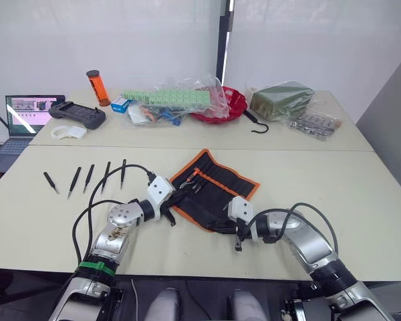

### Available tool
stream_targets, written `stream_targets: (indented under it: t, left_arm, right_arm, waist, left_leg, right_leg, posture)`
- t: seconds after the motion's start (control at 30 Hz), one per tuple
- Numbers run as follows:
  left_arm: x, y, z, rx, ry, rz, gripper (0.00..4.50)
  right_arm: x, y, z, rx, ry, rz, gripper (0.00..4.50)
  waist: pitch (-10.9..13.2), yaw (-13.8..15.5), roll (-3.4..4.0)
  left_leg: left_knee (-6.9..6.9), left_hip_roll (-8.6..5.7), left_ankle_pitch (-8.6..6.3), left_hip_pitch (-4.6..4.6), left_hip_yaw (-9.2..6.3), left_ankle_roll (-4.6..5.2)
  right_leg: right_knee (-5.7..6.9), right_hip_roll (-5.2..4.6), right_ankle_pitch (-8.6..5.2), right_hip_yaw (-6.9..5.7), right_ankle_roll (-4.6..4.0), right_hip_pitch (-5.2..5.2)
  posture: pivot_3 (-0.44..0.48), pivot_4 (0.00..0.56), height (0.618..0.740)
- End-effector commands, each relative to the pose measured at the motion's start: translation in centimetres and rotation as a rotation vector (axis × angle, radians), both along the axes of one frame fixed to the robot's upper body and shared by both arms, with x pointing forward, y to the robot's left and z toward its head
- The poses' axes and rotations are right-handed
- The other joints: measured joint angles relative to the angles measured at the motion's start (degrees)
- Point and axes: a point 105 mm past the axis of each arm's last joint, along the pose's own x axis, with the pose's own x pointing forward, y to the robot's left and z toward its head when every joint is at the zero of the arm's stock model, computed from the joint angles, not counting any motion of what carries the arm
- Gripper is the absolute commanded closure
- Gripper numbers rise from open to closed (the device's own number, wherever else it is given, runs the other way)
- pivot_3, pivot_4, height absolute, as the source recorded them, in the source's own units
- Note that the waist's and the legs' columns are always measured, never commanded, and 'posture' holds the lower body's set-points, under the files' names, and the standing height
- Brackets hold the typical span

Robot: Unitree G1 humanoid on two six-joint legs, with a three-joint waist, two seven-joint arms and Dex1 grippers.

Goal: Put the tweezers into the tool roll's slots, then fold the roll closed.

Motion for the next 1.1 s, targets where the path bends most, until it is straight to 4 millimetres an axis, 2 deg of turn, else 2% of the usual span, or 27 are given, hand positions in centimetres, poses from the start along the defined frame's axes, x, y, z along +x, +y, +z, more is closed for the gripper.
stream_targets:
  t: [0.03,0.13,0.27,0.47,0.6,0.7,0.83,1.0,1.1]
  left_arm:
    - [-0.8,1.6,-2.5,0.013,0.114,0.023,4.47]
    - [-0.8,2.1,-1.3,-0.036,0.097,0.005,4.47]
    - [0.2,3.9,0.9,-0.077,0.036,0.029,4.47]
    - [1.0,6.8,5.1,-0.142,-0.066,0.055,4.47]
    - [0.9,8.7,6.9,-0.151,-0.106,0.091,4.47]
    - [0.7,10.3,8.1,-0.152,-0.129,0.130,4.47]
    - [-0.8,12.4,10.7,-0.165,-0.170,0.188,4.47]
    - [-3.8,14.3,11.2,-0.131,-0.166,0.264,4.47]
    - [-5.5,15.6,11.0,-0.106,-0.169,0.343,4.47]
  right_arm:
    - [-0.5,-0.4,-1.0,-0.021,0.080,-0.019,4.50]
    - [-0.5,0.2,1.7,0.034,0.049,0.020,4.50]
    - [-0.9,0.4,4.3,0.090,0.059,0.059,4.50]
    - [-1.2,-0.2,6.5,0.138,0.087,0.054,4.50]
    - [-0.8,-1.0,7.8,0.166,0.086,0.019,4.50]
    - [-0.4,-1.9,8.7,0.194,0.095,-0.019,4.50]
    - [1.5,-4.6,9.6,0.204,0.035,-0.156,4.50]
    - [3.7,-6.9,10.4,0.216,-0.078,-0.297,4.50]
    - [4.7,-7.5,10.5,0.165,-0.165,-0.321,4.50]
  waist:
    - [0.00,0.01,0.00]
    - [0.07,-0.09,0.02]
    - [0.29,-0.23,-0.03]
    - [0.76,-0.23,-0.17]
    - [1.09,0.18,-0.25]
    - [1.52,0.20,-0.36]
    - [1.80,-0.01,-0.40]
    - [1.89,-0.48,-0.38]
    - [1.96,-0.42,-0.35]
  left_leg:
    - [0.00,0.00,0.00,-0.01,0.00,0.00]
    - [-0.01,0.01,-0.01,-0.11,0.00,-0.01]
    - [-0.01,0.01,-0.01,-0.39,-0.01,-0.02]
    - [0.05,0.03,0.00,-0.94,-0.04,-0.01]
    - [0.08,-0.02,0.00,-1.20,-0.05,-0.01]
    - [0.08,-0.01,0.00,-1.23,-0.05,-0.01]
    - [0.07,0.01,0.00,-1.25,-0.04,-0.01]
    - [0.01,0.04,0.00,-1.24,-0.01,-0.01]
    - [-0.01,0.09,0.00,-1.24,0.07,-0.01]
  right_leg:
    - [0.00,0.00,0.00,0.00,0.00,-0.01]
    - [0.00,0.00,-0.01,0.00,-0.01,-0.12]
    - [0.01,0.01,-0.01,-0.01,-0.02,-0.39]
    - [0.13,0.05,0.02,-0.01,-0.05,-1.01]
    - [0.09,0.01,0.27,-0.01,-0.49,-1.20]
    - [0.10,0.02,0.28,-0.02,-0.50,-1.23]
    - [0.10,0.01,0.28,-0.01,-0.50,-1.28]
    - [0.10,0.02,0.30,0.01,-0.53,-1.31]
    - [0.11,0.03,0.31,0.07,-0.55,-1.36]
  posture:
    - [0.000,0.150,0.740]
    - [0.000,0.150,0.740]
    - [0.000,0.150,0.740]
    - [0.000,0.150,0.740]
    - [0.000,0.150,0.740]
    - [0.000,0.150,0.740]
    - [0.000,0.150,0.740]
    - [0.000,0.150,0.740]
    - [0.000,0.150,0.740]
